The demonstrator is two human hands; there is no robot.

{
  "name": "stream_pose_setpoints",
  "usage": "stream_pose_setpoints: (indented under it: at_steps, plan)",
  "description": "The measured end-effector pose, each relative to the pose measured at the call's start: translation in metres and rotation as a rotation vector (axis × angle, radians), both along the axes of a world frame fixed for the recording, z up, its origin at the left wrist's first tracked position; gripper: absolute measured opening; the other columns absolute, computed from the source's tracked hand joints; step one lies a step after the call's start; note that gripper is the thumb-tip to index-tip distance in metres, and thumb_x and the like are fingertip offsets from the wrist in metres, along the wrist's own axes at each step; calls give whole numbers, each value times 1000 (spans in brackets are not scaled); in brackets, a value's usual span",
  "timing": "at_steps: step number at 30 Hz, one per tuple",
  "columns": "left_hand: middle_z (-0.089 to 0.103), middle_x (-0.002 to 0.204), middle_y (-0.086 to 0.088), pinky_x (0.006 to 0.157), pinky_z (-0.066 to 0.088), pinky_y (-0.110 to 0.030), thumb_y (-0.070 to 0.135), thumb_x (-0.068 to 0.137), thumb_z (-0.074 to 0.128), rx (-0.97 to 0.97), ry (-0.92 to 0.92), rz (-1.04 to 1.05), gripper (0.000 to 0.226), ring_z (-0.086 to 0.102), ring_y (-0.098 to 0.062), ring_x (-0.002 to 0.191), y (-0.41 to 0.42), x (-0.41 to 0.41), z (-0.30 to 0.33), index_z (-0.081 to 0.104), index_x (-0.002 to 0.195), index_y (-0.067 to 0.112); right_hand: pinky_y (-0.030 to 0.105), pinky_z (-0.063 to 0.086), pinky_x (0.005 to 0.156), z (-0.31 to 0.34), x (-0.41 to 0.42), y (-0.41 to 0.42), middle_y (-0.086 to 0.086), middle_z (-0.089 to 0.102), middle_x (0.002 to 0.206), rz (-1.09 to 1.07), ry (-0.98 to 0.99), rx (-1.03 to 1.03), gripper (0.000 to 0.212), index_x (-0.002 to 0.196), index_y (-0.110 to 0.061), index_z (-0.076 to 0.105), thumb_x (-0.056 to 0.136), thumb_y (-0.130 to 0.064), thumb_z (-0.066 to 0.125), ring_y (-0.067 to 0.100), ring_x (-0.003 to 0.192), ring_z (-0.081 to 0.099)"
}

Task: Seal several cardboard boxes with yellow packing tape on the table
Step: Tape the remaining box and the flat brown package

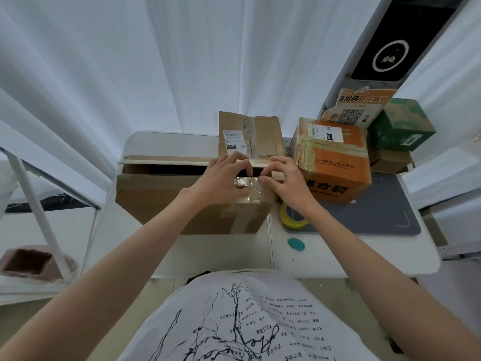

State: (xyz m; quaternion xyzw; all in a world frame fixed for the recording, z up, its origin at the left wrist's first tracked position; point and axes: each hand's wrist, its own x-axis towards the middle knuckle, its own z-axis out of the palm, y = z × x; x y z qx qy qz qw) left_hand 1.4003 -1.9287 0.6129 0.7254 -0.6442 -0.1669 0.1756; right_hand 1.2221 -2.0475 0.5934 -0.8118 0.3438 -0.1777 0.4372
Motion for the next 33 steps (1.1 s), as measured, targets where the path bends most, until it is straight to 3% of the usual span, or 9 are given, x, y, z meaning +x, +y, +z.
stream_pose_setpoints:
  at_steps: [5, 9, 12, 16, 20, 24, 27, 30, 33]
  plan:
    - [50, 131, 9, 108, 32, -43, 35, 84, 63, 1, 71, 69, 15, 41, -18, 122, -9, -5, -1, 55, 94, 29, 26, 52, 75, -24, -15, -22, 9, 67, 98, -373, -64, 155, 19, 96, -11, 60, 103, -28, 56, 16, 88, 66]
    - [57, 131, 6, 103, 30, -41, 20, 96, 52, -35, 144, 198, 14, 45, -19, 122, -17, -9, 0, 56, 84, 26, 31, 59, 70, -80, -45, -58, 10, 71, 101, -313, 356, 338, 8, 93, -16, 63, 99, -16, 57, 23, 87, 71]
    - [59, 126, 4, 101, 33, -42, 16, 96, 54, -40, 140, 239, 15, 45, -20, 117, -22, -12, -1, 58, 83, 23, 44, 60, 87, -123, -62, -71, 12, 69, 111, -211, 627, 381, 14, 104, -9, 69, 95, -10, 59, 30, 100, 70]
    - [60, 119, 5, 98, 34, -41, 15, 93, 58, -14, 161, 270, 15, 46, -21, 114, -26, -12, 0, 60, 80, 20, 32, 48, 81, -147, -66, -64, 9, 63, 102, -72, 801, 211, 7, 86, -14, 66, 92, -10, 63, 26, 101, 59]
    - [60, 113, 8, 100, 36, -40, 15, 92, 59, 6, 196, 283, 19, 47, -20, 111, -27, -13, 3, 59, 75, 25, 37, 49, 79, -158, -61, -51, 11, 65, 110, 36, 929, 35, 24, 95, -9, 65, 89, -31, 75, 31, 113, 56]
    - [59, 113, 10, 100, 34, -35, 14, 92, 60, 22, 229, 292, 25, 47, -19, 112, -23, -16, 5, 58, 73, 31, 39, 49, 81, -165, -60, -41, 15, 64, 118, 32, 875, -132, 18, 109, -3, 67, 95, -13, 64, 35, 120, 53]
    - [59, 115, 9, 97, 31, -31, 14, 92, 61, 34, 238, 300, 18, 47, -19, 113, -22, -16, 5, 65, 77, 24, 33, 46, 68, -158, -60, -38, 12, 68, 100, -51, 729, -96, 9, 93, -5, 71, 89, -13, 70, 31, 98, 63]
    - [59, 119, 7, 100, 32, -33, 14, 94, 62, 26, 266, 321, 14, 47, -18, 118, -24, -18, 8, 67, 82, 19, 31, 33, 54, -132, -56, -44, 2, 56, 69, -217, 569, 169, 29, 64, -15, 56, 88, -21, 70, 22, 70, 55]
    - [60, 122, 3, 106, 36, -41, 12, 95, 60, 35, 263, 334, 14, 48, -22, 122, -29, -20, 12, 66, 84, 18, 31, 32, 56, -91, -55, -53, 1, 46, 67, -367, 386, 486, 32, 66, -16, 51, 93, -27, 66, 18, 64, 46]
